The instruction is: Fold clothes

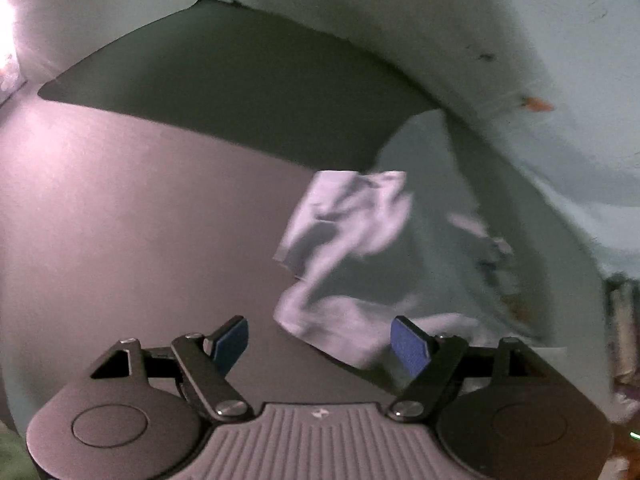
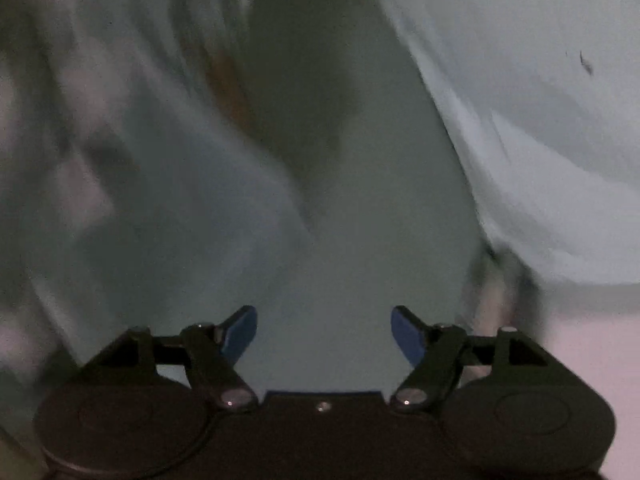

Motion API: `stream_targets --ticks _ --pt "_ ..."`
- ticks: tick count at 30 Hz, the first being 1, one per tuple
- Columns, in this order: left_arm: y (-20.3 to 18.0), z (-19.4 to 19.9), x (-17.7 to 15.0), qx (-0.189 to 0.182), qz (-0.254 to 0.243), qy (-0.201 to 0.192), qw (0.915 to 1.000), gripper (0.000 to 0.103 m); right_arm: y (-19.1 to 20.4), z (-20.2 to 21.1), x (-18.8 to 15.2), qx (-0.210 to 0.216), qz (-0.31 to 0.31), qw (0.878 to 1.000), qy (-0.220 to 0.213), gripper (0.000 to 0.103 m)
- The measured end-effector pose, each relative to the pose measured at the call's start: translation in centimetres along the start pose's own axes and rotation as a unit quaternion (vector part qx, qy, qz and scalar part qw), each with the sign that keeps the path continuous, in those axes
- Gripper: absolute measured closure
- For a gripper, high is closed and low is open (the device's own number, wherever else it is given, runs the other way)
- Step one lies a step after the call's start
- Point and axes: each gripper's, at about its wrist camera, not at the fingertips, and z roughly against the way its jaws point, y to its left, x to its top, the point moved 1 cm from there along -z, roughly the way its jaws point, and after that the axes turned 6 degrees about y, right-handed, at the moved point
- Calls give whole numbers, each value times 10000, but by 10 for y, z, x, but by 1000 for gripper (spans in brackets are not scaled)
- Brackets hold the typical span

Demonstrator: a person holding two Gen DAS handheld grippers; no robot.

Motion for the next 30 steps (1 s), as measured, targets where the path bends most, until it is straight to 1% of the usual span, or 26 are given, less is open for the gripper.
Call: stream_targets --ticks 1,2,3,4,5,6,7,8,10,12,13,15,16,18,19,20,21,22,24,25,27,30 --pt "3 -7 9 12 -59 28 10000 24 -11 2 -6 53 -58 10000 41 30" --pt "6 -14 17 -10 -98 56 9999 24 -23 11 -7 243 -249 9994 -44 30" --pt "8 -19 25 -70 -126 65 9999 24 -36 26 -7 486 -534 9971 -234 29" --pt "10 -23 33 -137 -152 69 9998 24 -47 43 -2 748 -866 9920 -527 28" --pt "12 -28 40 -205 -162 71 9996 24 -49 59 12 1051 -1142 9839 -889 28" --pt "13 -32 47 -248 -152 68 9996 24 -46 73 26 1388 -1350 9728 -1274 28" --pt "14 -35 53 -255 -137 53 9996 24 -44 88 41 1721 -1554 9586 -1654 28" --pt "15 -39 59 -254 -122 36 9996 24 -35 102 60 2095 -1626 9430 -2012 28" --pt "16 -40 69 -214 -87 -22 9997 24 -3 123 103 2792 -1398 9149 -2559 29" --pt "19 -37 75 -162 -16 -121 9998 24 28 138 138 3404 -1126 8843 -2992 29" --pt "22 -34 76 -148 30 -167 9997 24 41 141 153 3618 -1043 8729 -3104 28" --pt "27 -27 77 -131 166 -244 9995 24 62 139 181 3879 -986 8612 -3133 27" --pt "30 -25 77 -137 245 -251 9993 24 66 137 187 3925 -1000 8581 -3156 26" --pt "37 -20 77 -162 407 -250 9987 24 60 130 186 3852 -1114 8576 -3221 26" --pt "39 -19 76 -148 479 -250 9984 24 57 126 185 3815 -1170 8573 -3253 30" --pt "41 -18 75 -116 534 -243 9982 24 54 123 185 3777 -1227 8569 -3285 58" --pt "42 -18 75 -69 567 -239 9981 24 51 119 184 3740 -1283 8565 -3317 75" --pt "42 -17 74 -19 574 -245 9981 24 48 116 184 3702 -1339 8560 -3349 96" --pt "39 -15 73 69 487 -254 9985 24 42 109 182 3627 -1452 8550 -3412 99" --pt "36 -14 72 112 430 -261 9987 24 28 106 175 3608 -1551 8525 -3450 99" --pt "27 -14 73 162 307 -266 9990 24 -23 98 149 3597 -1845 8443 -3517 99" --pt "8 -17 74 86 184 -270 9994 24 -107 62 109 3658 -2302 8359 -3382 98"
